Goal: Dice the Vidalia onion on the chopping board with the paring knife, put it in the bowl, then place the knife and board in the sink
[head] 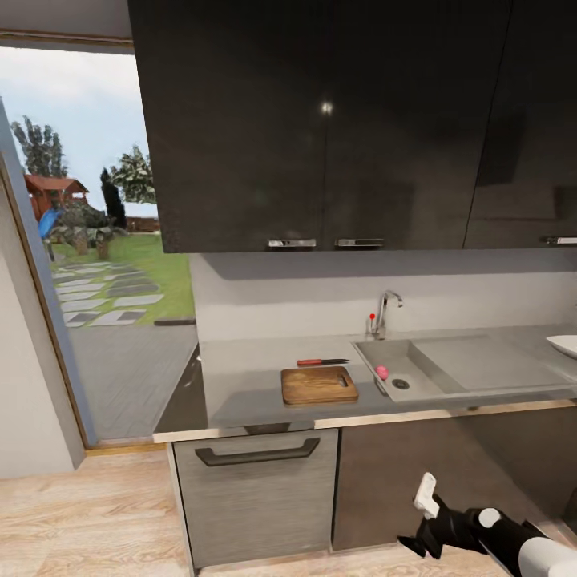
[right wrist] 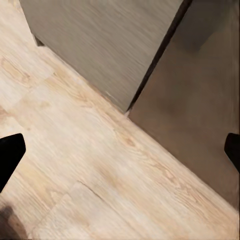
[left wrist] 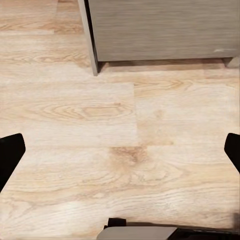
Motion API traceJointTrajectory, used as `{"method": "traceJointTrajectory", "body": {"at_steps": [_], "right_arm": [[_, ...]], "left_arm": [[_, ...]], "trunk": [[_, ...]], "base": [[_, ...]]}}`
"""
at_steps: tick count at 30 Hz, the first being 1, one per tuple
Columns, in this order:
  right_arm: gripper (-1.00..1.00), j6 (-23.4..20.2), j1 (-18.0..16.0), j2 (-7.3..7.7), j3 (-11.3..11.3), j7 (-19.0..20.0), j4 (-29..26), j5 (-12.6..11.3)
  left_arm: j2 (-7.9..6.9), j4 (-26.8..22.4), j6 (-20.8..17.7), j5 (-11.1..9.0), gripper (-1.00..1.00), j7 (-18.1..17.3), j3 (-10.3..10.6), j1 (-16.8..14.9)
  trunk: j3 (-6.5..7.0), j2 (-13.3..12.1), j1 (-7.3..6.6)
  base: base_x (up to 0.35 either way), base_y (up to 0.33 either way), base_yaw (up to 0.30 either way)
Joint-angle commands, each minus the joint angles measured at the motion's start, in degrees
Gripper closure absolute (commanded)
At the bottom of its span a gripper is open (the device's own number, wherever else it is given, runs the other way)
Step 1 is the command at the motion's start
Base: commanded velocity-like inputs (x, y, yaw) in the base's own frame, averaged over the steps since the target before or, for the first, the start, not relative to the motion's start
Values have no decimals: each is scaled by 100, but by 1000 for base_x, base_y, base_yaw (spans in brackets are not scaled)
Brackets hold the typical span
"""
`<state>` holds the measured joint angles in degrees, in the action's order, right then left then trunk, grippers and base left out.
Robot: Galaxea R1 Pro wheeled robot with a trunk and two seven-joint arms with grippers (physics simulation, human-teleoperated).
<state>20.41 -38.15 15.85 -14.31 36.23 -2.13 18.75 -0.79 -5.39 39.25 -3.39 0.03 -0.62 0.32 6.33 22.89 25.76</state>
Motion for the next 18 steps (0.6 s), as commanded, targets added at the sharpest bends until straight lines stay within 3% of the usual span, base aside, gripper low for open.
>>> {"method": "traceJointTrajectory", "body": {"at_steps": [1,2,3,5,6,8,11,15,18], "right_arm": [[-100,117,7,22,-2,-155,55,-225],[-100,166,19,47,8,-333,91,-837],[-100,173,21,51,10,-372,97,-1011],[-100,184,29,70,13,-548,108,-1740],[-100,187,32,95,15,-750,112,-2268],[-100,186,34,113,15,-1095,118,-2764],[-100,183,36,121,16,-1692,124,-3139],[-100,181,42,119,16,-2161,125,-3384],[-100,175,44,115,12,-2293,125,-3591]], "left_arm": [[4,-6,-3,-22,-100,-8,0,3],[7,-6,-7,-22,-100,-10,6,3],[7,-6,-6,-22,-100,-11,6,3],[8,-4,-6,-22,-100,-11,11,3],[13,5,-5,-22,-100,-12,18,3],[21,50,-4,-22,-100,-12,23,3],[31,105,8,-22,-100,-12,26,3],[34,127,17,-22,-100,-12,27,3],[35,132,14,-22,-100,-12,28,3]], "trunk": [[-1,3,2],[-1,3,2],[-1,3,2],[-1,3,2],[-1,3,2],[-1,3,2],[-1,3,2],[-1,3,2],[0,3,2]], "base": [[0,0,0],[0,0,0],[0,0,0],[0,0,0],[0,0,0],[0,0,0],[0,0,0],[0,0,0],[0,0,-8]]}}
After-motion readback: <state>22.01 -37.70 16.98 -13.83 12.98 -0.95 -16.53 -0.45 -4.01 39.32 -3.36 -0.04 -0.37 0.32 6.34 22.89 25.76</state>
